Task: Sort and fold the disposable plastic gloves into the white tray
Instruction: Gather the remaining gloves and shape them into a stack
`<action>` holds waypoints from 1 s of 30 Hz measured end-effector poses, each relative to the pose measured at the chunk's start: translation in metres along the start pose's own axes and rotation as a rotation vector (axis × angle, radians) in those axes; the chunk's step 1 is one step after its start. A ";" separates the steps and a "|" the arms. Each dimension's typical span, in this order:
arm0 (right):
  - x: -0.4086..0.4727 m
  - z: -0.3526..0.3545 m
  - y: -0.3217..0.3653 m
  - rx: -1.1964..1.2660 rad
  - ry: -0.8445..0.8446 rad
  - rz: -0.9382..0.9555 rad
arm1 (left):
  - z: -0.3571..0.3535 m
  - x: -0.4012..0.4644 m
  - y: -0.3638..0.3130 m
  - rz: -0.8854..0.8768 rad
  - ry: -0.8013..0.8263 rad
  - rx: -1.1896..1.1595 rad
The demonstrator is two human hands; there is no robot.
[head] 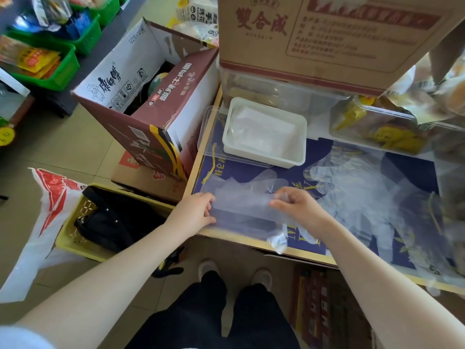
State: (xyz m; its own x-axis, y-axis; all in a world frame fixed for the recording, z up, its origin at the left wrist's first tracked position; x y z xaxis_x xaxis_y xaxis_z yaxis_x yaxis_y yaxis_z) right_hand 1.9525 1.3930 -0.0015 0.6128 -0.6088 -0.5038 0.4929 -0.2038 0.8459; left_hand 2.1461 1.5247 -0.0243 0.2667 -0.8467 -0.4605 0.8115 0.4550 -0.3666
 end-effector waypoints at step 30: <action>0.035 -0.014 0.000 -0.390 0.073 -0.007 | -0.002 -0.019 0.006 0.261 -0.020 -0.380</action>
State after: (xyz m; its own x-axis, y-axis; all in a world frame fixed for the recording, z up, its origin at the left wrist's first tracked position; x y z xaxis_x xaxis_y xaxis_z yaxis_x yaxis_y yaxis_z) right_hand 1.9823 1.3821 -0.0220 0.6441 -0.5493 -0.5324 0.6861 0.1070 0.7196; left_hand 2.1449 1.5442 -0.0197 0.4502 -0.6935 -0.5625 0.4684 0.7197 -0.5124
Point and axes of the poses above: each hand's wrist, its own x-axis towards the middle knuckle, its own z-axis out of the back of the hand, y = z × x, the point moved 4 cm from there along x, towards the middle knuckle, and after that the axes turned 9 degrees about x, right-handed, at the moved point
